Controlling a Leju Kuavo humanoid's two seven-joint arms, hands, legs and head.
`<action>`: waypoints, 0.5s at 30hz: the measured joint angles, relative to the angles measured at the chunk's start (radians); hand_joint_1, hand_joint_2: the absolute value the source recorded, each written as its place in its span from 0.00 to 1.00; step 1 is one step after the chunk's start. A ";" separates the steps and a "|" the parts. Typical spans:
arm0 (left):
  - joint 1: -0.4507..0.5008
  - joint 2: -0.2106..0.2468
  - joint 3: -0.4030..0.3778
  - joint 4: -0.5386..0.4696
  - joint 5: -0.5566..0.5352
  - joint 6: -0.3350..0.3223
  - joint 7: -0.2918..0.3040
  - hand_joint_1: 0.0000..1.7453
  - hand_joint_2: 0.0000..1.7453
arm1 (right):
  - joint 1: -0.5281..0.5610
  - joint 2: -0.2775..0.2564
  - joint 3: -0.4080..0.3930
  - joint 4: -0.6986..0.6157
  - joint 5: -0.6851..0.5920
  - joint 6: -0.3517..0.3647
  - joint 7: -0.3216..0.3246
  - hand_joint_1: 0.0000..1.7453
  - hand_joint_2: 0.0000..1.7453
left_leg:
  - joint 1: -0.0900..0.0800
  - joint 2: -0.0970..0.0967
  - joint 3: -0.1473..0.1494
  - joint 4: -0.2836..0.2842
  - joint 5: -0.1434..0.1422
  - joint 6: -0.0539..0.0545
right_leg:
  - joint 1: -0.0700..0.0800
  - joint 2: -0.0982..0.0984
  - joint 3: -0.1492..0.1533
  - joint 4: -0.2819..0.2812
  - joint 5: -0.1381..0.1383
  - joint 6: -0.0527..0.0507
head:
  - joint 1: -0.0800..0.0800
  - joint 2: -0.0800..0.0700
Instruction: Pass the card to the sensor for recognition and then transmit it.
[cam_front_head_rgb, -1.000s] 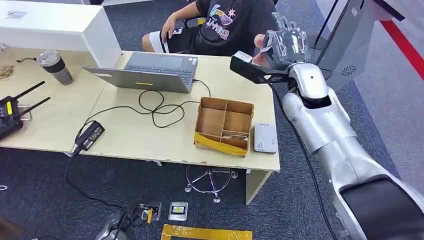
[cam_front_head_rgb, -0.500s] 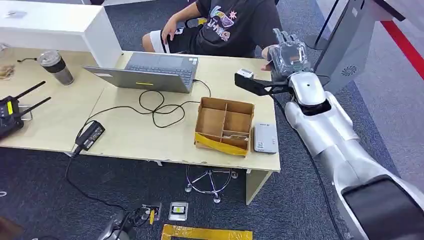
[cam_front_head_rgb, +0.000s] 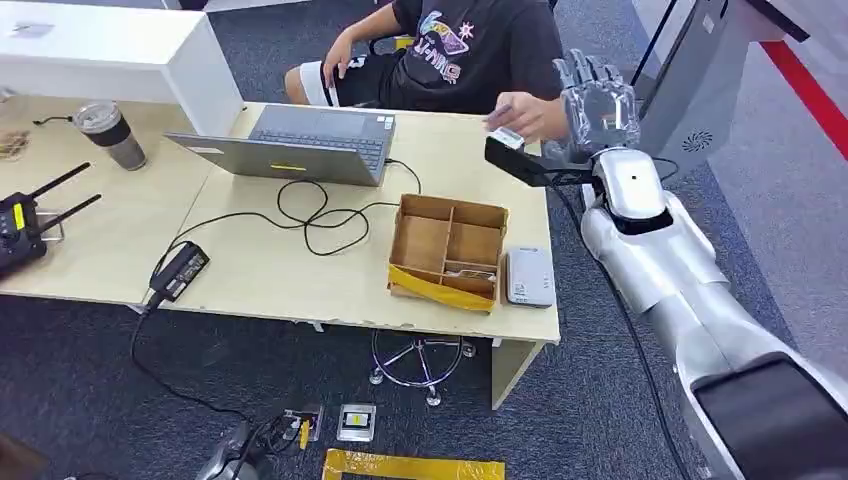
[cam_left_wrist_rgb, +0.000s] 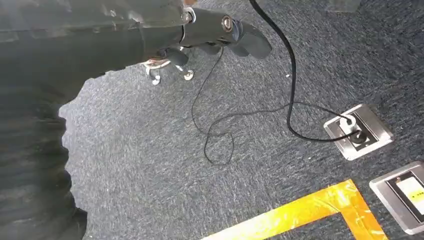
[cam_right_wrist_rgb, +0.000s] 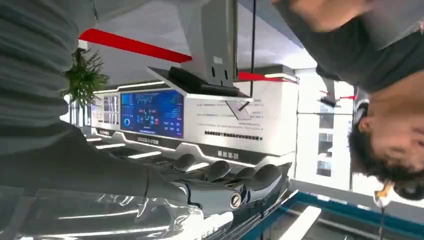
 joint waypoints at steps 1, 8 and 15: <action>0.000 0.001 0.000 0.000 0.000 0.001 0.002 0.00 1.00 | 0.000 -0.002 -0.005 0.000 -0.017 -0.022 -0.009 0.00 1.00 | 0.000 0.000 0.000 0.000 0.000 0.000 | 0.000 0.000 0.000 0.000 0.000 0.000 | 0.000 0.000; 0.028 0.016 0.000 0.000 0.034 0.020 0.005 0.00 1.00 | 0.019 -0.030 -0.080 -0.057 -0.236 -0.035 -0.142 0.00 1.00 | 0.000 0.000 0.000 0.000 0.000 0.000 | 0.000 0.000 0.000 0.000 0.000 0.000 | 0.000 0.000; 0.072 0.040 0.000 0.000 0.049 0.024 -0.008 0.00 1.00 | 0.188 -0.108 -0.131 -0.429 -0.397 0.175 -0.017 0.00 1.00 | 0.000 0.000 0.001 0.000 0.000 0.000 | 0.000 -0.001 0.001 0.000 0.000 0.000 | 0.000 0.000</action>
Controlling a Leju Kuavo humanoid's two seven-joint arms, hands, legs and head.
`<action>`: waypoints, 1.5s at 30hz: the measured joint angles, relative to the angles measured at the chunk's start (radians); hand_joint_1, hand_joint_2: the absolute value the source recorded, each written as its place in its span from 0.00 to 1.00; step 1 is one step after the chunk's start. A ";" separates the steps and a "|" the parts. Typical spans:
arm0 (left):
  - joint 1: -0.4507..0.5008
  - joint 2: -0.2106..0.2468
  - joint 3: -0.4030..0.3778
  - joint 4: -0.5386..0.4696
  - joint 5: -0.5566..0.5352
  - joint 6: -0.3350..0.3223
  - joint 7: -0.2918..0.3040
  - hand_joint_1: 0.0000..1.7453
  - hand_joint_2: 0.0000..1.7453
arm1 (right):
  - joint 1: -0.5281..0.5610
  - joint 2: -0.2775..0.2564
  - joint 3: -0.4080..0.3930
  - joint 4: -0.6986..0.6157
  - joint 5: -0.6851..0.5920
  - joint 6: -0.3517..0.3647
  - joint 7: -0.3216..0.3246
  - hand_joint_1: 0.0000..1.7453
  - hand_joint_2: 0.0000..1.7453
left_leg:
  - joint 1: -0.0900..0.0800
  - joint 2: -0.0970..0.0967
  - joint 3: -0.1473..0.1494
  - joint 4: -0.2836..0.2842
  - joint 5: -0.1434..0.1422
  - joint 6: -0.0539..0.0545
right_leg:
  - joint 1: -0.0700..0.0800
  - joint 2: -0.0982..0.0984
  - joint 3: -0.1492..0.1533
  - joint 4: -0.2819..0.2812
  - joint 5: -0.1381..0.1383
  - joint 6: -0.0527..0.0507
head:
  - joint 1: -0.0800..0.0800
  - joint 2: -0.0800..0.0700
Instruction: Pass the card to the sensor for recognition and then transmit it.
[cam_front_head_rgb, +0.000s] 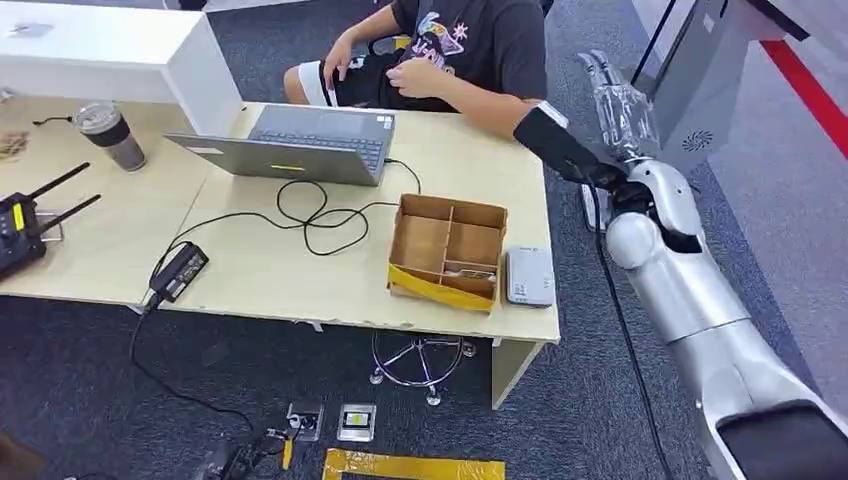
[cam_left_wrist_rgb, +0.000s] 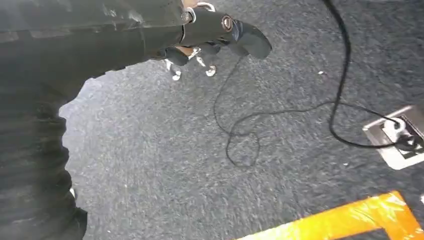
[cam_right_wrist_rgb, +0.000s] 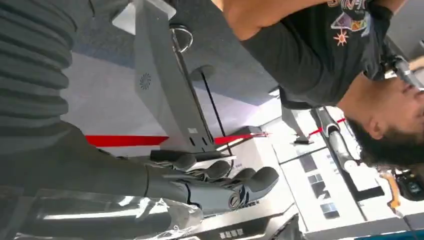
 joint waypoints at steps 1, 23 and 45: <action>0.004 0.002 0.000 0.000 0.001 0.001 0.000 0.00 1.00 | 0.036 -0.012 -0.007 -0.069 -0.009 0.044 0.036 0.00 1.00 | 0.000 0.000 0.001 0.000 0.000 0.000 | 0.000 0.000 0.001 0.000 0.000 0.000 | 0.000 0.000; 0.027 0.010 0.053 0.000 0.151 0.082 -0.023 0.00 1.00 | 0.453 0.004 0.008 -0.709 0.026 0.191 0.054 0.00 1.00 | 0.001 0.000 -0.001 -0.001 0.000 -0.001 | 0.001 0.000 0.000 0.000 0.000 0.000 | 0.000 0.000; 0.003 0.005 0.068 0.000 0.121 0.068 -0.011 0.00 1.00 | 0.429 0.127 0.110 -0.314 0.199 0.088 0.068 0.00 1.00 | 0.001 0.000 -0.001 -0.001 0.000 -0.001 | 0.001 0.000 0.000 0.000 0.000 0.000 | 0.000 0.000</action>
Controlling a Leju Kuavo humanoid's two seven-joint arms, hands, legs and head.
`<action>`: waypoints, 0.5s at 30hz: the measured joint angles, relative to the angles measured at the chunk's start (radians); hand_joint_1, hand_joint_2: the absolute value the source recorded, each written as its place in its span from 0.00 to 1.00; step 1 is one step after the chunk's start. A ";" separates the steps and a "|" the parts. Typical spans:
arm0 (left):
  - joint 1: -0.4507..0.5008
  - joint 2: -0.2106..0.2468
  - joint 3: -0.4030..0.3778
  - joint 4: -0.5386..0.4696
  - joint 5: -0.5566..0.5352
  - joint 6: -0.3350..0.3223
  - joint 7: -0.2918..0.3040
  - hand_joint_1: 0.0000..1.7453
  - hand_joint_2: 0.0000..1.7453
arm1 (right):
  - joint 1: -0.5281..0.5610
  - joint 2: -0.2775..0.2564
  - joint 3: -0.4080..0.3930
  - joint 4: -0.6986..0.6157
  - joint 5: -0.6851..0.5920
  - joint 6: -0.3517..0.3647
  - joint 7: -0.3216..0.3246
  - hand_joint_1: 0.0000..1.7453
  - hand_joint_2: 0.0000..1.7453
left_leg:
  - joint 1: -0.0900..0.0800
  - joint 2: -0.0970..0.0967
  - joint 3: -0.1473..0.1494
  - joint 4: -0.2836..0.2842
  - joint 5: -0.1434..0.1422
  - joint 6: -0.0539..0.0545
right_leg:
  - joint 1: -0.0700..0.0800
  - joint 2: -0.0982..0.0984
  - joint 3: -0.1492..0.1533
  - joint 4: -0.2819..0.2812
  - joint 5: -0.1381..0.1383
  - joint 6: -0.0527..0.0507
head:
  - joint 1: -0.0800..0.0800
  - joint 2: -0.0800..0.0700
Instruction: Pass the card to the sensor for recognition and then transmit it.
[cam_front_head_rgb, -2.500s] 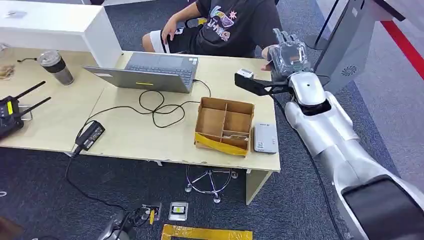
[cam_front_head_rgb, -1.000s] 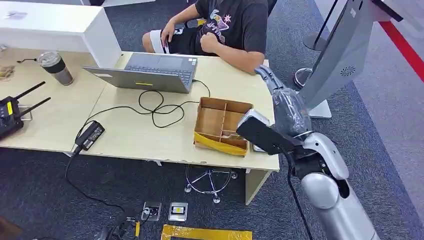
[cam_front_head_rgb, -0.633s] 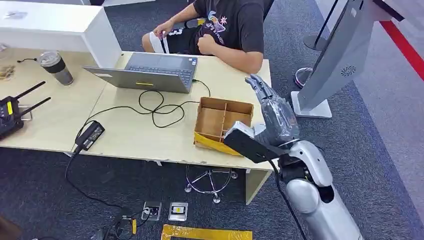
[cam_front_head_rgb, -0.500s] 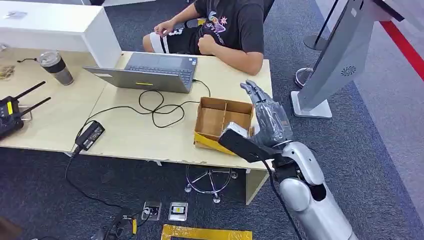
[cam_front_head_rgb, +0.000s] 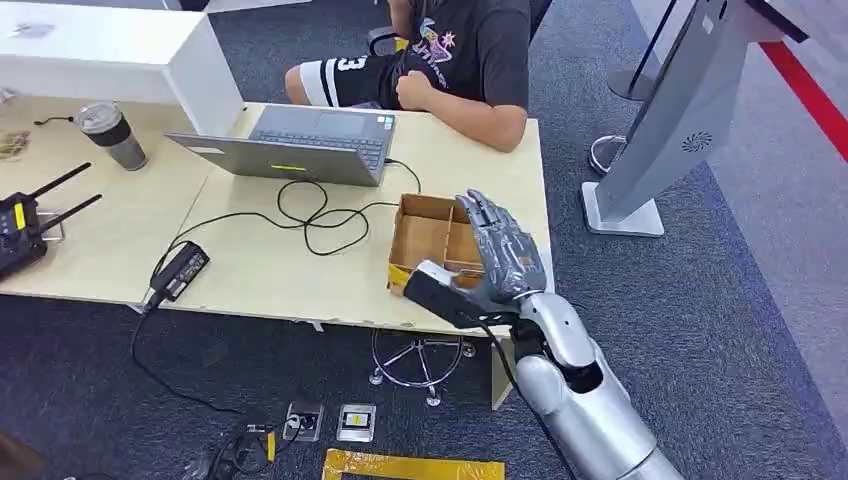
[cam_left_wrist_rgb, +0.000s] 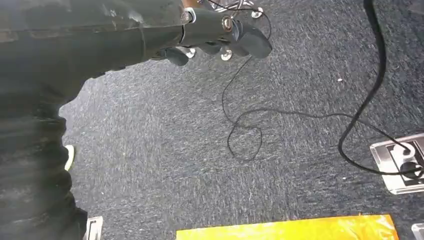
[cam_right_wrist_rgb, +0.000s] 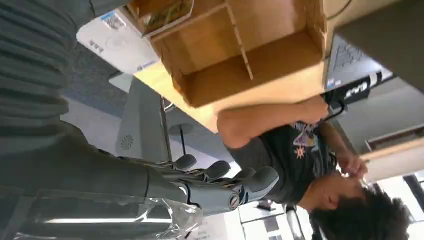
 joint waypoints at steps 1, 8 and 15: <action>-0.001 0.000 0.000 0.000 0.000 -0.002 0.001 0.00 1.00 | 0.000 0.006 0.006 0.019 0.001 0.000 0.000 0.00 1.00 | 0.000 0.000 0.000 0.000 0.000 0.000 | 0.000 0.000 0.000 0.000 0.000 0.000 | 0.000 0.000; -0.003 -0.002 0.000 0.000 -0.007 -0.006 0.005 0.00 1.00 | 0.001 0.027 0.030 0.103 -0.015 -0.010 0.007 0.00 1.00 | 0.000 0.000 0.000 0.000 0.000 0.000 | 0.000 0.000 0.000 0.000 0.000 0.000 | 0.000 0.000; -0.004 -0.002 0.000 0.000 -0.009 -0.006 0.006 0.00 1.00 | 0.000 0.030 0.036 0.191 -0.034 -0.063 0.009 0.00 1.00 | 0.000 0.000 0.000 0.000 0.000 0.000 | 0.000 0.000 0.000 0.000 0.000 0.000 | 0.000 0.000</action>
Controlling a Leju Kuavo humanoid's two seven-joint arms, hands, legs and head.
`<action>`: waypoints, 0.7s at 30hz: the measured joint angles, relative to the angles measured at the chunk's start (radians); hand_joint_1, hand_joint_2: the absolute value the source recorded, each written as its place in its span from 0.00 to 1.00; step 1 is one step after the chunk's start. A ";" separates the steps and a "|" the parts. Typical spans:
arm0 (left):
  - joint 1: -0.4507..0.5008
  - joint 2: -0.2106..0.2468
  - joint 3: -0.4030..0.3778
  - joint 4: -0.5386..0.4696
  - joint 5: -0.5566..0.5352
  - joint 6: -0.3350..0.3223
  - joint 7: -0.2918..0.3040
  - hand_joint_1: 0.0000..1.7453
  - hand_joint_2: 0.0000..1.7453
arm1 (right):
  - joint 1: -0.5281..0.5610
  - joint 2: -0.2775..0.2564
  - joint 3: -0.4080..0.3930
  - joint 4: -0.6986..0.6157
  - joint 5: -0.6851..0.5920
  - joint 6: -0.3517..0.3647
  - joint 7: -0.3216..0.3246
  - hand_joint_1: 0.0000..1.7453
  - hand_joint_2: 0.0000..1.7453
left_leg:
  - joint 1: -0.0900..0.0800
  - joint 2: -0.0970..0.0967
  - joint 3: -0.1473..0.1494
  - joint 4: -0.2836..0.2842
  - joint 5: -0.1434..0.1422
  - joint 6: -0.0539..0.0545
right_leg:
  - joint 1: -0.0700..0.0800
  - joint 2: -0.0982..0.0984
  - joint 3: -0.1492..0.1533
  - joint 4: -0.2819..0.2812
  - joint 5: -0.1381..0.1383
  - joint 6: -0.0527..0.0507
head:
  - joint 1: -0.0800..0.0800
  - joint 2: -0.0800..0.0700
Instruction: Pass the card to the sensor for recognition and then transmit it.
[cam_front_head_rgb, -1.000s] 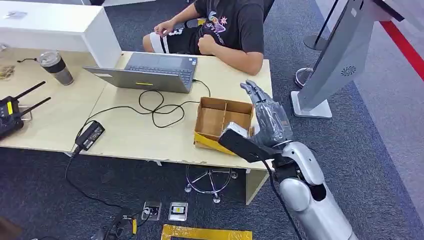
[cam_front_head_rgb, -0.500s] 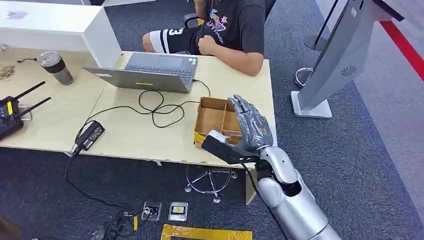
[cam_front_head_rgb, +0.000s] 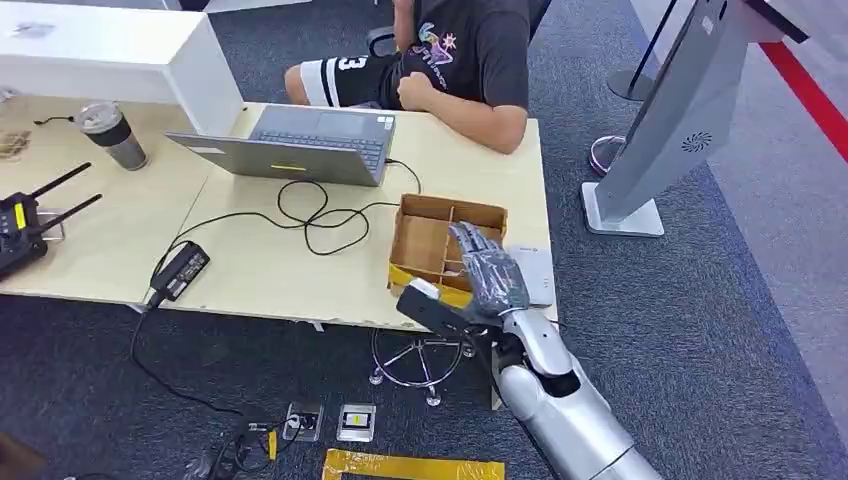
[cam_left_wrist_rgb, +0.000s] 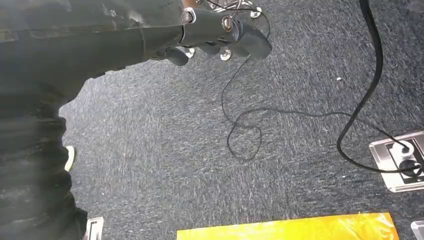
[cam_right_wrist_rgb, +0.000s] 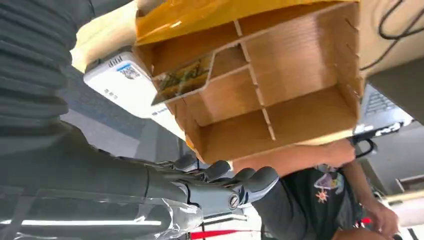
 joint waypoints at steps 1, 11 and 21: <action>0.000 0.000 0.000 0.000 0.000 -0.001 0.000 0.00 1.00 | 0.000 0.000 0.001 0.008 -0.001 -0.003 0.000 0.00 1.00 | 0.000 0.000 0.000 0.000 0.000 0.000 | 0.000 0.000 0.000 0.000 0.000 0.000 | 0.000 0.000; -0.002 0.000 0.000 0.000 -0.002 -0.003 0.002 0.00 1.00 | -0.007 0.000 0.002 0.066 0.002 -0.020 0.002 0.00 1.00 | 0.000 0.000 0.000 0.000 0.000 0.000 | 0.000 0.000 0.000 0.000 0.000 0.000 | 0.000 0.000; -0.006 -0.001 0.000 0.000 -0.011 -0.008 0.003 0.00 1.00 | -0.038 -0.001 0.003 0.107 0.055 -0.044 0.024 0.00 1.00 | 0.000 0.000 0.000 0.000 0.000 0.000 | 0.000 0.000 0.000 0.000 0.000 0.000 | 0.000 0.000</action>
